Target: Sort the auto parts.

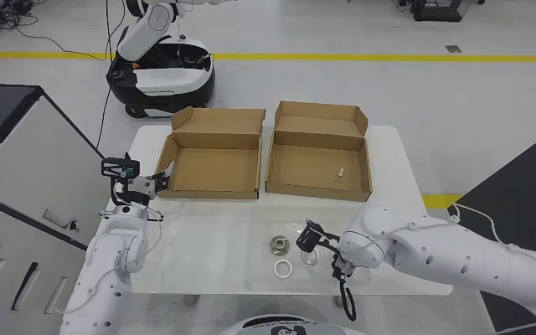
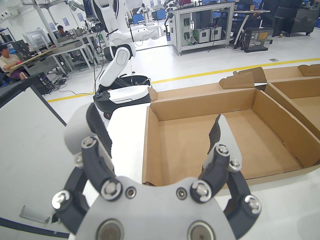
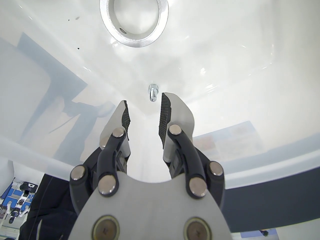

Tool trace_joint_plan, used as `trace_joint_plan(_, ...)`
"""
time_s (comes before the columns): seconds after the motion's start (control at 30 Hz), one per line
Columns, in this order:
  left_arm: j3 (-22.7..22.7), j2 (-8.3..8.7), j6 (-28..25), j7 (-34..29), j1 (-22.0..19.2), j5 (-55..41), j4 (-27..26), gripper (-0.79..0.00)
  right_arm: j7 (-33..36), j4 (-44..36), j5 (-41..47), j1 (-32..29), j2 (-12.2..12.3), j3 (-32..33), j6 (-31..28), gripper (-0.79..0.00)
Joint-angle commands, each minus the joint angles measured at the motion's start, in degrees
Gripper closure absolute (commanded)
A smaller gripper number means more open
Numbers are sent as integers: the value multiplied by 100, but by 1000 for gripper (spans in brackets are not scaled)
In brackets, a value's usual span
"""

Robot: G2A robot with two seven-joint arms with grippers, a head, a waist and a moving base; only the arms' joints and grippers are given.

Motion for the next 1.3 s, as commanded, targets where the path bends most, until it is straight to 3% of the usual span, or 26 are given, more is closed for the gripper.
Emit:
trace_joint_plan(0.0, 0, 0, 0, 0, 0, 0, 0, -785, 0, 13, -13, -23, -2, 4, 0, -302)
trace_joint_plan(0.97, 0, 0, 0, 0, 0, 0, 0, -785, 3, 79, -223, -252, -47, 76, -3, -203)
trace_joint_plan(1.1, 0, 0, 0, 0, 0, 0, 0, -785, 17, 92, -252, -269, -55, 85, -16, -160)
trace_joint_plan(1.27, 0, 0, 0, 0, 0, 0, 0, -785, 32, 114, -298, -288, -61, 88, -32, 0)
